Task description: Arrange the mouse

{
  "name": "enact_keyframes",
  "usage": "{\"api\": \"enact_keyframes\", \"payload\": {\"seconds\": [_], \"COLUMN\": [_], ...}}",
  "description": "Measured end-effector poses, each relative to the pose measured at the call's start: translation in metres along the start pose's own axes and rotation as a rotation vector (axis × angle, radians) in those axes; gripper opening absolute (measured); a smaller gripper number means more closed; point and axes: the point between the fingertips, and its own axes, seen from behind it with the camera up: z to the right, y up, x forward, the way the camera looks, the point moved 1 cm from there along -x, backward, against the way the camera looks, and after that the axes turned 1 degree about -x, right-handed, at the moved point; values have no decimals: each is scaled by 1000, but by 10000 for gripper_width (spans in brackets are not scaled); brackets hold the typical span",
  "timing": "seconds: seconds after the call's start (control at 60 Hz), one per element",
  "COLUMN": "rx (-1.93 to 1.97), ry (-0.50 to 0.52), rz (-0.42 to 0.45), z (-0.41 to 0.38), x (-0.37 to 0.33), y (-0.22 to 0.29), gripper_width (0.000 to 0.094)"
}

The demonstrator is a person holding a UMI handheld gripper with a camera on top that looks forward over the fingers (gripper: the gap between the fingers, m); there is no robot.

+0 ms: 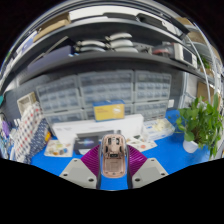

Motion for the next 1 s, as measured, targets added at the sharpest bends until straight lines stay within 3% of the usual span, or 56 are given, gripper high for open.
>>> {"api": "enact_keyframes", "payload": {"seconds": [0.217,0.483,0.75,0.9,1.0], "rx": [-14,-117,-216,-186,-181], "ry": [38,141,154,133,126], "rz": [37,-151,-331,-313,-301], "z": [-157,-300,-333,-332,-331], "x": [-43,-22,1,2,2], "y": [5,-145,-278,-278,-276], "gripper_width": [354,351,356,360,435]}}
